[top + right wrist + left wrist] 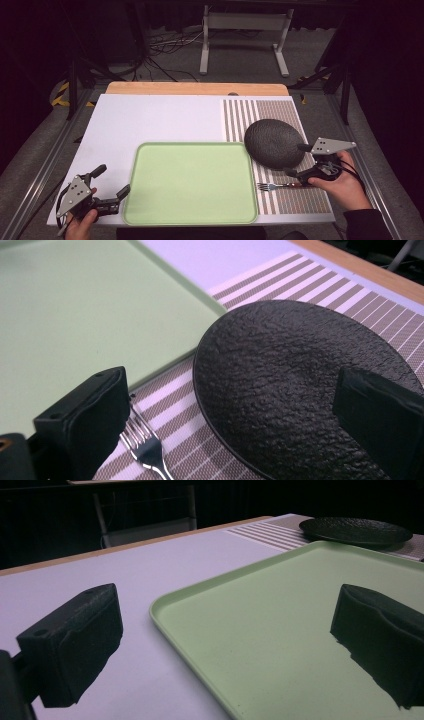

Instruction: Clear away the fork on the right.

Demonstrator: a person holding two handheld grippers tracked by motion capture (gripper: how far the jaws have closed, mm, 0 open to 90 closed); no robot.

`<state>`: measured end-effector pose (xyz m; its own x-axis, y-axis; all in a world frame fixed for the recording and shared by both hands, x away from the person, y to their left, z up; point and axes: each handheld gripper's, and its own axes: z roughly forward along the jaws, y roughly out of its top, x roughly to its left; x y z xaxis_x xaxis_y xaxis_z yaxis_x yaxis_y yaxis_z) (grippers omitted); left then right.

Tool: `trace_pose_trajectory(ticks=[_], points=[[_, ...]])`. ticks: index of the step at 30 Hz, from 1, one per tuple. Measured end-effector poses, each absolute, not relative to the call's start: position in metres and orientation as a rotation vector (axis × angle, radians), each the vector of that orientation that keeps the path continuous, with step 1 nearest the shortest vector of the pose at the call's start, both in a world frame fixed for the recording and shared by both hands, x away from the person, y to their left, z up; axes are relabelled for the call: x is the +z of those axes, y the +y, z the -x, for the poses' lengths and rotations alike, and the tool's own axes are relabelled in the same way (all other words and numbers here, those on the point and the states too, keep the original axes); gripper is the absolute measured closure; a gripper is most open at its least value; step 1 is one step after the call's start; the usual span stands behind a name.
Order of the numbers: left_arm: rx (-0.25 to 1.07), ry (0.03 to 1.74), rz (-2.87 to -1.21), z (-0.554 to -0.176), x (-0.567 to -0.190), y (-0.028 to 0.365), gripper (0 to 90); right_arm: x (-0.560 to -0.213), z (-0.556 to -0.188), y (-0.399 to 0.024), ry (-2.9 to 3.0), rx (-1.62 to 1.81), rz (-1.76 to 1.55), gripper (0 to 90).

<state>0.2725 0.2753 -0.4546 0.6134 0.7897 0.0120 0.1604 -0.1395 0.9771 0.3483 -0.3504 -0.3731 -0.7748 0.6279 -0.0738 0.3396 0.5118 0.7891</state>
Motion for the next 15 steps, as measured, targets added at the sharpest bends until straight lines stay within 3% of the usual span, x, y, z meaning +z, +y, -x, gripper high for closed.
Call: trace_pose_trajectory(ticks=[15], points=[[0.660, 0.800, -1.654, -0.272, -0.454, 0.276, 0.9, -0.361, -0.355, -0.348, 2.564, 0.903, -0.707, 5.1]])
